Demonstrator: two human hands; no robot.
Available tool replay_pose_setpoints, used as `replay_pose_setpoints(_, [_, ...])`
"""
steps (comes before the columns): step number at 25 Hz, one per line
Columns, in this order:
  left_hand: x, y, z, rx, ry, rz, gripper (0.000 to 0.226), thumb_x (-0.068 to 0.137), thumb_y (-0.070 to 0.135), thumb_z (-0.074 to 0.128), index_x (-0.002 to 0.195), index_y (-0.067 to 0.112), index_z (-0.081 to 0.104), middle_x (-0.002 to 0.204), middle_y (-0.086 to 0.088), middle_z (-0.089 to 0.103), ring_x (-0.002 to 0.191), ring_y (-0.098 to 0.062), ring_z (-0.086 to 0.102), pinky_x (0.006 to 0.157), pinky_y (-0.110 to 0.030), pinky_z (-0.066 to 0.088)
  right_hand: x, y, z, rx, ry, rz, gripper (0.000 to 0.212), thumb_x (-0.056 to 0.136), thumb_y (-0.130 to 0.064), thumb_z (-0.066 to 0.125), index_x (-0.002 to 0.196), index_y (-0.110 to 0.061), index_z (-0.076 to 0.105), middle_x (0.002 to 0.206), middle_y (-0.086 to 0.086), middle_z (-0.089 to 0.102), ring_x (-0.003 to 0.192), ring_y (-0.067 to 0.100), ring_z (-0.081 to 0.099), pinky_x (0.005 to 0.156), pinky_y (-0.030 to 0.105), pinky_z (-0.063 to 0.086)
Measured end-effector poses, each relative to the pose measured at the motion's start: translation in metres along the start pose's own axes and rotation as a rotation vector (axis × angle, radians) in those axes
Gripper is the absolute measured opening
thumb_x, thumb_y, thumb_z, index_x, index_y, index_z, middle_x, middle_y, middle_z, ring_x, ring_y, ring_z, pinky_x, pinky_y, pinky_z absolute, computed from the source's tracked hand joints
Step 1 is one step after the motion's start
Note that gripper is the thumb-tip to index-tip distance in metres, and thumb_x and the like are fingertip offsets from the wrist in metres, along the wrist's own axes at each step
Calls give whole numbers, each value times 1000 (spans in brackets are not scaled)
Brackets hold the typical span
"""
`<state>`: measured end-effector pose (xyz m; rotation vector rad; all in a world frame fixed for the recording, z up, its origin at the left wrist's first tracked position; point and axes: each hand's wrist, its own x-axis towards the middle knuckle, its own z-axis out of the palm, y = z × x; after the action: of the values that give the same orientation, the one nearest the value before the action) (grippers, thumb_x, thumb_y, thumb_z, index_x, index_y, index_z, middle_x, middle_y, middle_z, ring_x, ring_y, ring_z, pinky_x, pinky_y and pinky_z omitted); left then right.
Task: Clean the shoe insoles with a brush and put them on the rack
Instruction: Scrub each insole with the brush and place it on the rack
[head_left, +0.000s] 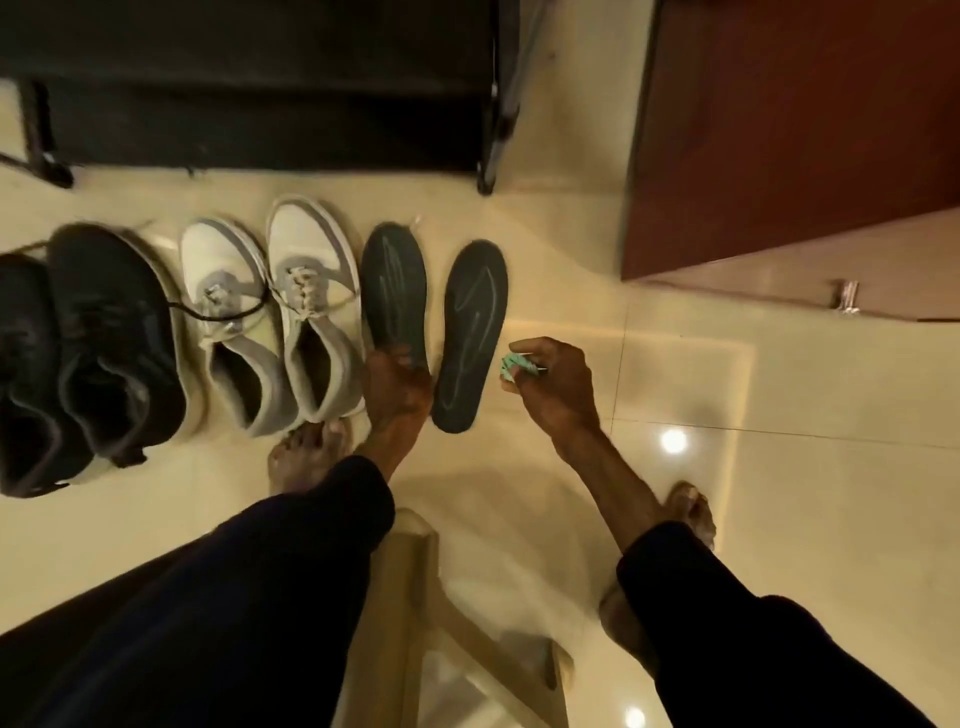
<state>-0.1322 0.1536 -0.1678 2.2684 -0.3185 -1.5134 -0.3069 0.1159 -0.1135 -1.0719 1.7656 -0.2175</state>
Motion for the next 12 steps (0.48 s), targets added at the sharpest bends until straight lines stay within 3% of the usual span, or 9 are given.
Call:
replay_pose_setpoints(2, [18, -25, 19, 189, 37, 146, 41, 83, 23, 68, 118, 3, 65, 107, -11, 68, 98, -30, 67, 90, -43, 58, 7, 29, 14, -82, 56, -29, 19, 90, -6, 76, 108, -10, 76, 108, 2, 73, 89, 7, 65, 80, 7, 53])
replay_pose_setpoints(4, [21, -34, 38, 414, 37, 351, 42, 88, 33, 72, 117, 4, 63, 108, -17, 67, 101, -37, 67, 86, -48, 59, 9, 48, 22, -146, 128, -39, 16, 88, -10, 78, 105, -10, 78, 106, 2, 75, 87, 4, 60, 69, -8, 39])
replay_pose_setpoints(7, [22, -34, 64, 679, 193, 449, 72, 79, 39, 84, 133, 8, 49, 130, -17, 55, 122, -36, 53, 102, -48, 48, 12, 63, 27, -94, 198, -7, 16, 89, -12, 78, 105, -9, 78, 105, 3, 76, 86, 4, 60, 63, -11, 34])
replay_pose_setpoints(9, [20, -35, 78, 654, 242, 458, 82, 75, 34, 89, 137, 6, 43, 136, -19, 53, 130, -39, 49, 111, -50, 42, 14, 66, 23, -78, 211, -5, 17, 89, -13, 78, 106, -9, 77, 105, 3, 75, 87, 4, 60, 64, -10, 34])
replay_pose_setpoints(12, [13, -28, 85, 421, 85, 403, 58, 87, 24, 80, 133, 9, 49, 128, -14, 61, 121, -36, 59, 101, -43, 51, 11, 62, 5, 4, 224, -44, 15, 88, -13, 79, 103, -10, 78, 100, 1, 75, 87, 7, 66, 68, -5, 42])
